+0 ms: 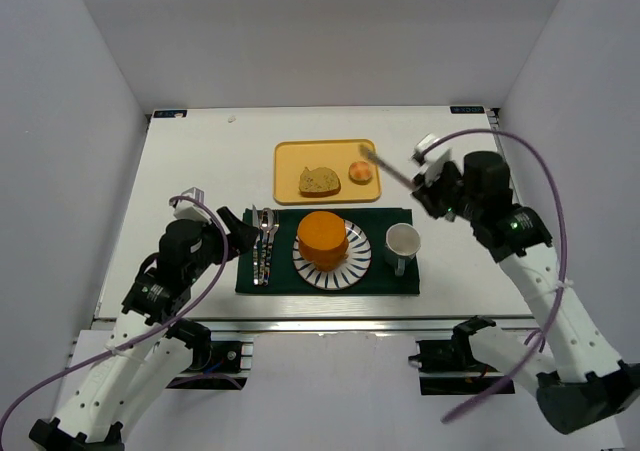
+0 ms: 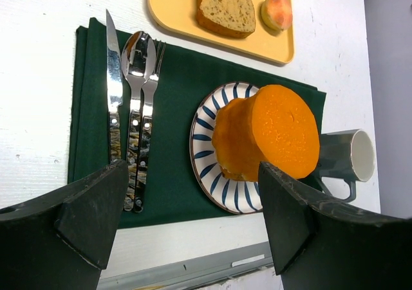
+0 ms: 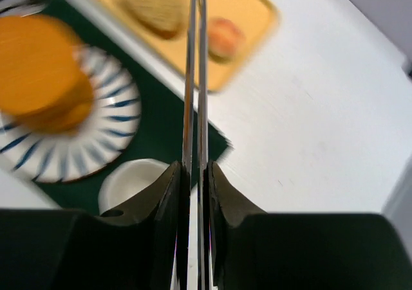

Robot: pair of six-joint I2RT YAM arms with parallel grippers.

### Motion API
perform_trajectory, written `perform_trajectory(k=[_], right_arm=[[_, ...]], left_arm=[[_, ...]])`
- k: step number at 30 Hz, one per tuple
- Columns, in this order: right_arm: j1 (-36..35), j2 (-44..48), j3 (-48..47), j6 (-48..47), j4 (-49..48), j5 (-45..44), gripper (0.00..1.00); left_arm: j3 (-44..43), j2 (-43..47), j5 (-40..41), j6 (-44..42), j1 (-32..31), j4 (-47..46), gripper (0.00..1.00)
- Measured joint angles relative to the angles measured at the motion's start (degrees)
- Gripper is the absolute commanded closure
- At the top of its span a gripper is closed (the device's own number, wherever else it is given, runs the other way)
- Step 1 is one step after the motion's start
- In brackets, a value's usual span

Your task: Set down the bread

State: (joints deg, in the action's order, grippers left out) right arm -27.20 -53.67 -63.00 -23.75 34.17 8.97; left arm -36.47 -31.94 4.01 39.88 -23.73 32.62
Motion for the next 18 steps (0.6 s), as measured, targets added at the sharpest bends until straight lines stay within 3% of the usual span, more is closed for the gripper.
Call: perform_trajectory(k=[6, 8, 11, 14, 18], right_arm=[[27.1, -9.2, 3.7, 10.0, -7.8, 1.6, 1.0], [31.9, -13.4, 7.5, 11.6, -10.6, 1.2, 1.0], [33.6, -19.3, 14.2, 12.9, -15.1, 0.1, 0.99], [33.6, -22.8, 18.9, 13.4, -19.0, -0.7, 0.83], [34.1, -25.9, 19.7, 13.7, -24.0, -0.9, 0.47]], left_arm=[[0.0, -2.1, -1.2, -0.9, 0.0, -1.3, 0.09], [0.0, -2.9, -1.6, -1.3, 0.0, -1.9, 0.09], [0.0, -4.4, -2.1, -1.9, 0.0, -2.6, 0.09], [-0.3, -5.7, -2.5, -2.5, 0.0, -2.7, 0.09], [-1.2, -6.5, -2.9, -3.0, 0.0, -3.0, 0.08]])
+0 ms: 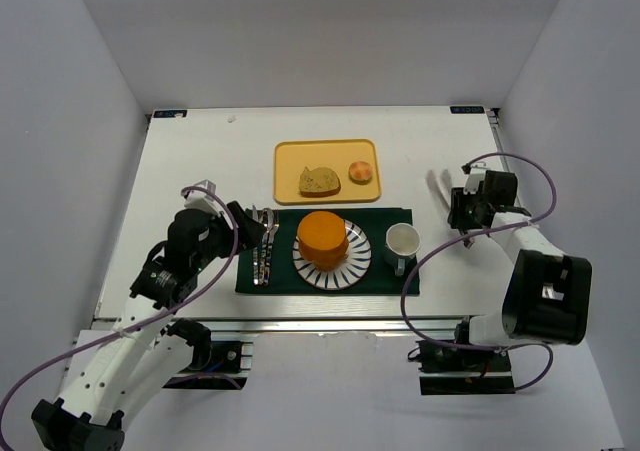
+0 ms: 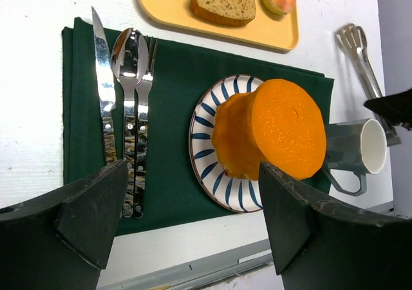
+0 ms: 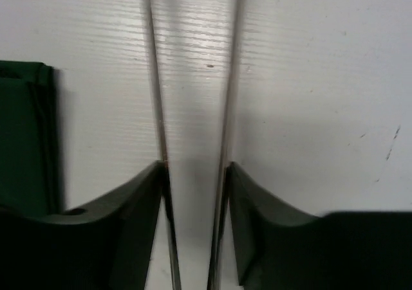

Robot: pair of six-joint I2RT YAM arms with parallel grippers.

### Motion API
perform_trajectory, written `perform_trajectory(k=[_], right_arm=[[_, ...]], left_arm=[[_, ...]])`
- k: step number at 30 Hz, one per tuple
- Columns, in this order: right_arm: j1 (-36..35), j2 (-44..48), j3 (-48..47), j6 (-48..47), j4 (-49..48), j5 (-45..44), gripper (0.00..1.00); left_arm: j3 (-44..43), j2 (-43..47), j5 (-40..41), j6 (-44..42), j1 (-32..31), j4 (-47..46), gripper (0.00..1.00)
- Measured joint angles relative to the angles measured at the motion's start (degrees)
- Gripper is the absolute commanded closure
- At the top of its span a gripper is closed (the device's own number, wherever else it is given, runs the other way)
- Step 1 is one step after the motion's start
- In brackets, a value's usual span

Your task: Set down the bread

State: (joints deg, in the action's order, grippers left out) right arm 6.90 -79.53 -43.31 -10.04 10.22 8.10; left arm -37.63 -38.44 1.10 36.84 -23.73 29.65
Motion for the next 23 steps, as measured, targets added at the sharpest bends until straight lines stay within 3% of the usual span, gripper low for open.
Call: perform_trajectory(k=[3, 10, 14, 23], right_arm=[[1.5, -3.2, 0.0, -0.9, -1.9, 0.9, 0.34], [5.3, -7.3, -0.6, -4.6, -0.1, 4.7, 0.24], [6.5, -7.0, -4.5, -6.5, 3.3, 7.3, 0.11], [2.5, 0.5, -23.1, -4.4, 12.1, 8.5, 0.11]], left_arm=[[-0.3, -0.1, -0.3, -0.3, 0.0, -0.2, 0.08], [-0.8, -1.5, -0.3, -1.0, 0.0, -1.1, 0.07], [-1.4, -2.5, -0.4, -1.6, 0.0, -1.2, 0.07], [-3.0, -3.0, -2.5, -3.0, 0.0, -1.8, 0.09]])
